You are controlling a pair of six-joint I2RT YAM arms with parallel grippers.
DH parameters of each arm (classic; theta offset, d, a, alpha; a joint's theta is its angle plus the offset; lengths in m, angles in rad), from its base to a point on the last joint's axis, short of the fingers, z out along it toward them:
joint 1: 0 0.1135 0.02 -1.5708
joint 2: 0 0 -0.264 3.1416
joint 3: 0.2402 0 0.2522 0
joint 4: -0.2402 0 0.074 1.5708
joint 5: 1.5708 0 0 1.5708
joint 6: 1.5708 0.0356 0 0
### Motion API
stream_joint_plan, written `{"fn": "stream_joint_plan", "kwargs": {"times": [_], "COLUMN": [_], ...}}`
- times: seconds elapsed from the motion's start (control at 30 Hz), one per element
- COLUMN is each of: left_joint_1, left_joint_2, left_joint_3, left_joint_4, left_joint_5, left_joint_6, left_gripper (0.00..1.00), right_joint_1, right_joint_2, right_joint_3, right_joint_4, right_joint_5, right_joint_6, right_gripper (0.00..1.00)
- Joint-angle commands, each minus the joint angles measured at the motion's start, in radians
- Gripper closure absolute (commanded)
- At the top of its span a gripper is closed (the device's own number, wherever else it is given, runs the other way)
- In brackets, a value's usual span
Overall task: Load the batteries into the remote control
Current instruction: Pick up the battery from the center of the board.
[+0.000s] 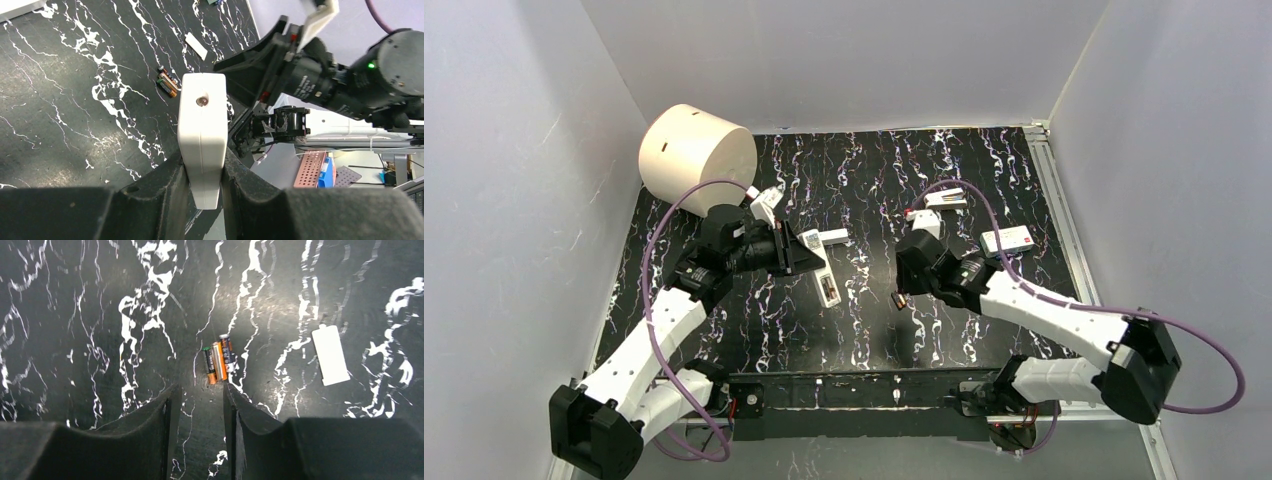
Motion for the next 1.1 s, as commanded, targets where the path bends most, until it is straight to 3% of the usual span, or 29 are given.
{"fn": "stream_joint_plan", "kwargs": {"times": [0.0, 0.37, 1.07], "left_joint_1": [0.002, 0.002, 0.002], "left_joint_2": [-0.039, -0.062, -0.052], "left_joint_3": [0.017, 0.016, 0.006], "left_joint_4": [-0.019, -0.080, -0.060], "left_joint_5": [0.009, -0.043, -0.028], "left_joint_6": [0.026, 0.050, 0.042], "left_gripper": [1.00, 1.00, 1.00], "right_joint_1": [-0.011, -0.011, -0.011], "right_joint_2": [0.079, 0.280, 0.378], "right_joint_3": [-0.006, 0.025, 0.018], "right_joint_4": [0.075, 0.073, 0.119], "right_joint_5": [-0.173, -0.181, -0.131], "right_joint_6": [-0.118, -0.129, -0.161], "right_gripper": [0.56, 0.67, 0.63]}}
